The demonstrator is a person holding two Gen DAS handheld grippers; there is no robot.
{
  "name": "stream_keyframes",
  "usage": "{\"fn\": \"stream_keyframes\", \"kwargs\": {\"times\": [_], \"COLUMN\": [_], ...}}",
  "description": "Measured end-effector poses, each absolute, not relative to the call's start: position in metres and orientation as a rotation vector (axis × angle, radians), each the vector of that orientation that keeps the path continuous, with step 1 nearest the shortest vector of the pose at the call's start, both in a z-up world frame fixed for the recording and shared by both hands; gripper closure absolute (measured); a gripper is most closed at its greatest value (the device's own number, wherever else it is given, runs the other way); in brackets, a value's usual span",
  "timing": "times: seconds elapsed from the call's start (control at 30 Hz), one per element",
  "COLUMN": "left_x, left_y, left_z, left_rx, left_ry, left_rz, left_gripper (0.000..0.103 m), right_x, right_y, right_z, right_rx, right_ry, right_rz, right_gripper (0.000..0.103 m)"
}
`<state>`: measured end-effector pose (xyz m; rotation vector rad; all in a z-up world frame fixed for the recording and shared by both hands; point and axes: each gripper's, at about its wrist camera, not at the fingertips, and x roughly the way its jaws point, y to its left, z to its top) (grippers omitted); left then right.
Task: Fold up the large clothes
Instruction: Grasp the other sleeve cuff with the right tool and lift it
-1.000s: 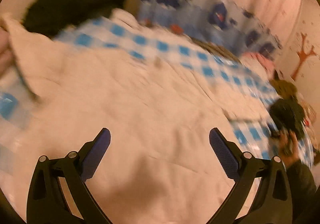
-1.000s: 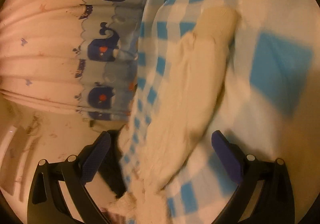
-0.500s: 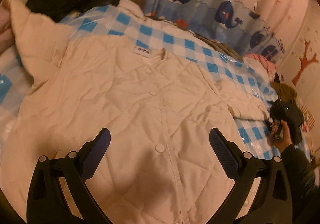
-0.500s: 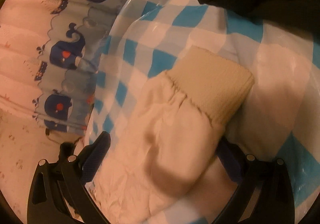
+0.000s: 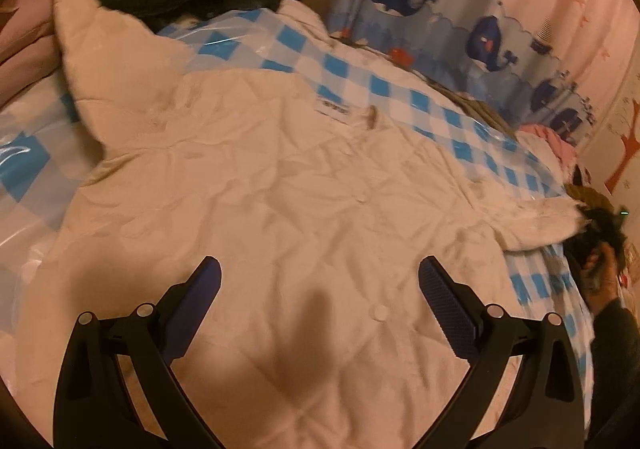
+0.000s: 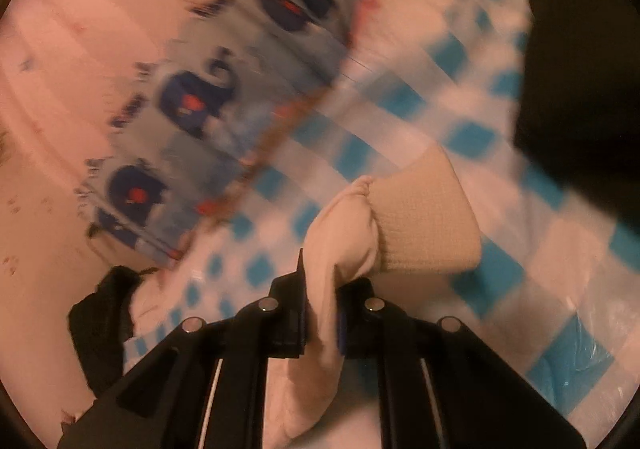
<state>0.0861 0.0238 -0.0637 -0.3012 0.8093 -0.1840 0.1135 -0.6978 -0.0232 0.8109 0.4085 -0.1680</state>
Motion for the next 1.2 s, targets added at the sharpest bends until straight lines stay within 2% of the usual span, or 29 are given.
{"fn": "stream_keyframes", "kwargs": {"times": [0.3, 0.53, 0.83, 1.0, 1.2], "left_x": [0.095, 0.085, 0.03, 0.028, 0.007], "left_y": [0.071, 0.083, 0.076, 0.073, 0.094], "left_z": [-0.064, -0.049, -0.03, -0.024, 0.003], "left_rx": [-0.373, -0.388, -0.261, -0.166, -0.162], "left_ry": [0.781, 0.748, 0.68, 0.782, 0.718], "left_rz": [-0.075, -0.025, 0.136, 0.111, 0.086], "left_gripper": [0.008, 0.008, 0.008, 0.008, 0.008], "right_x": [0.141, 0.162, 0.17, 0.172, 0.178], "right_y": [-0.611, -0.531, -0.457, -0.415, -0.364], "right_z": [0.069, 0.112, 0.128, 0.13, 0.132], "right_rx": [0.749, 0.678, 0.651, 0.614, 0.588], "right_ry": [0.317, 0.301, 0.321, 0.346, 0.377], "right_rz": [0.001, 0.119, 0.213, 0.248, 0.289], "right_gripper": [0.091, 0.091, 0.091, 0.091, 0.091]}}
